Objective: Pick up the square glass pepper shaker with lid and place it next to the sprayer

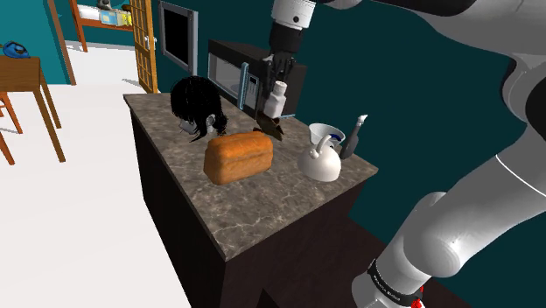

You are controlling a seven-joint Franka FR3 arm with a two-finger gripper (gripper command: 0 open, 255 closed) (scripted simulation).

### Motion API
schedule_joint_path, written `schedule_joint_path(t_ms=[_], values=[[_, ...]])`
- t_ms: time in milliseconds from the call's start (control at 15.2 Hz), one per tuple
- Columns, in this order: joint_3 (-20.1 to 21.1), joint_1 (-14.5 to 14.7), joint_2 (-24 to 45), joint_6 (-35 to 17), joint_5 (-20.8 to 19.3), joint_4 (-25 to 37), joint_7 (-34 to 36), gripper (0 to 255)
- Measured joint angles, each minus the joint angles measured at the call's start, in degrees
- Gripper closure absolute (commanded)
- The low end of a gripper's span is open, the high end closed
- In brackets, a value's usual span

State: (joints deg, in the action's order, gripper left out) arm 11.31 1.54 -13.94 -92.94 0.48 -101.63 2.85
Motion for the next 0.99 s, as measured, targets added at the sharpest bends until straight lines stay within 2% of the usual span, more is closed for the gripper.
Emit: schedule_joint_path(t_ms=[594,990], values=[[-8.5,-3.9,-7.3,-0.3,-0.6,-7.5,-12.3,255],[-14.6,-6.7,-9.3,0.0,-2.1,-9.1,-20.9,255]])
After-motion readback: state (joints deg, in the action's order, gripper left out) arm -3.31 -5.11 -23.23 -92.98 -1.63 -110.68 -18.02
